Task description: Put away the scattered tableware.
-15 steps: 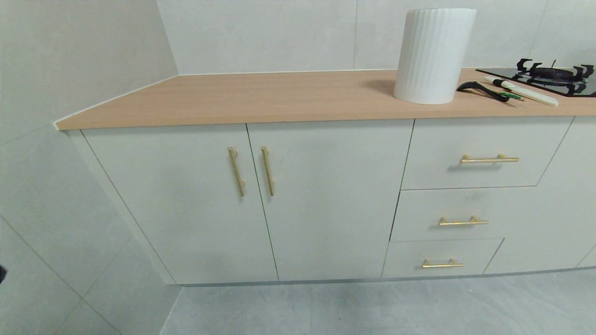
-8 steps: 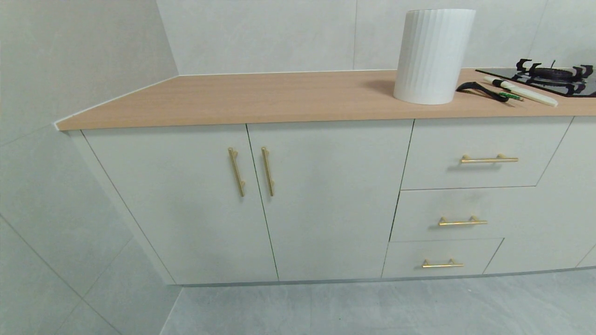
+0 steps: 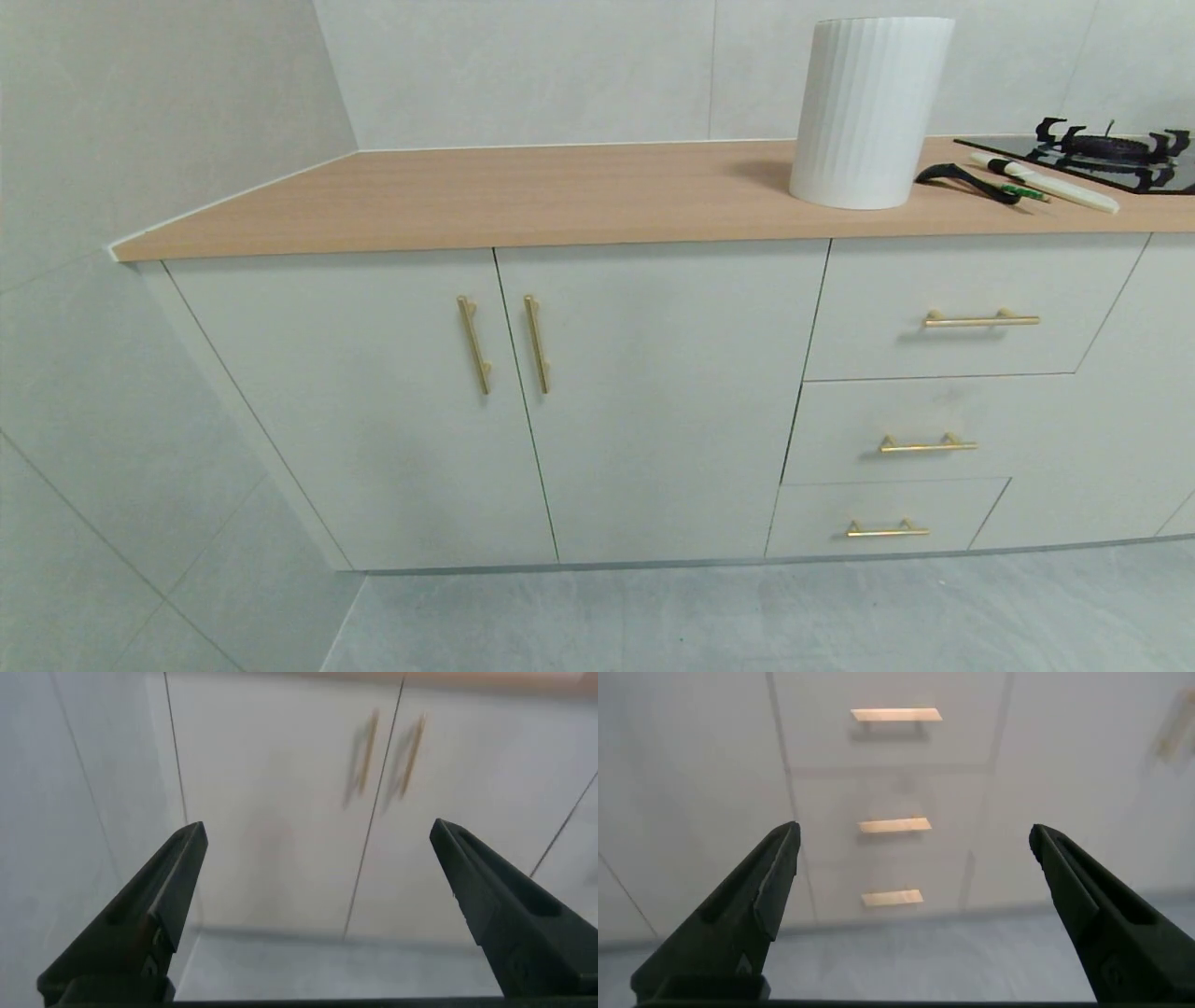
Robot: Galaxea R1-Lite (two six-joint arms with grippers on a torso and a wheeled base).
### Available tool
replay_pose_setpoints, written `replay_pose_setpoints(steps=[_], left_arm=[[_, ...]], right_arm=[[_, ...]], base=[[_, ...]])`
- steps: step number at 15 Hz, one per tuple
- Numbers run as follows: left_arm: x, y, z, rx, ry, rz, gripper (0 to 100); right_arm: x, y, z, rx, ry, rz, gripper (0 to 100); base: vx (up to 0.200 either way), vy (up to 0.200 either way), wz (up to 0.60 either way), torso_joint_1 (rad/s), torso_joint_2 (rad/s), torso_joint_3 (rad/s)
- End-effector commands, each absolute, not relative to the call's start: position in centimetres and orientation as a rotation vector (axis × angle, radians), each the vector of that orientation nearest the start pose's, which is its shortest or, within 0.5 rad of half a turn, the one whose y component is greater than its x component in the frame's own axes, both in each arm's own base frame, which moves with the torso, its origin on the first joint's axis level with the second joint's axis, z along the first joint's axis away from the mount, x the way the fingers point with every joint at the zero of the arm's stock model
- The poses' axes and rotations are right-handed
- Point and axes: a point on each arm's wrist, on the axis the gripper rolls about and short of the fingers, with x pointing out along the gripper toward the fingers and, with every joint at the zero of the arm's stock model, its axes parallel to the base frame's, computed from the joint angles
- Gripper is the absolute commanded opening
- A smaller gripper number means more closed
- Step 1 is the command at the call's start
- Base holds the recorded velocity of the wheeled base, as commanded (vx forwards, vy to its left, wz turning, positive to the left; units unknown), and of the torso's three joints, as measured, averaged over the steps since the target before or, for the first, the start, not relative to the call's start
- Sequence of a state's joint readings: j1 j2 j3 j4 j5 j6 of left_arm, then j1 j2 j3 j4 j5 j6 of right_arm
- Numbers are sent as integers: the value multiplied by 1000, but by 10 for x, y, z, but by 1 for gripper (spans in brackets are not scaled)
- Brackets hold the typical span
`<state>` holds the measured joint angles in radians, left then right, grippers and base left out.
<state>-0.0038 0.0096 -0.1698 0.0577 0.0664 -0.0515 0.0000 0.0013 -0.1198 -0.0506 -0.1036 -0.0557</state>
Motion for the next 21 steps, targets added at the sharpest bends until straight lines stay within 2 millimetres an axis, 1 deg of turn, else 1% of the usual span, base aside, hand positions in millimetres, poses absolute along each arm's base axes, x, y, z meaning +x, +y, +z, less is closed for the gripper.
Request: replay_pose_setpoints(steps=[1,3,6,13,15,18,21], left_arm=[[-28,1,93,-20,-53,62,100],[-23,1,80,32,-37,62,100],[-23,1,76,29,0,23,100],[-23,0,75,74,3,-12,100],[-23,0,75,54,4,-12,100],[-23,0,75,14,5,-12,100],[-23,0,75,9,3,-11,100]], right_arm=[[-23,-1,84,-49,-79,-31,100],[-23,0,79,-51,-31,-7,100],[-23,0,75,-52,0,17,100],[-23,1,75,-48,-1,28,100],[-23,1,75,-17,0,26,100],[-23,1,75,-11,0,32,100],[-23,1,75,-12,0,34,100]], base=[[0,0,0,0,0,0],[0,0,0,0,0,0],[0,0,0,0,0,0],[0,0,0,0,0,0],[0,0,0,0,0,0],[0,0,0,0,0,0],[0,0,0,0,0,0]])
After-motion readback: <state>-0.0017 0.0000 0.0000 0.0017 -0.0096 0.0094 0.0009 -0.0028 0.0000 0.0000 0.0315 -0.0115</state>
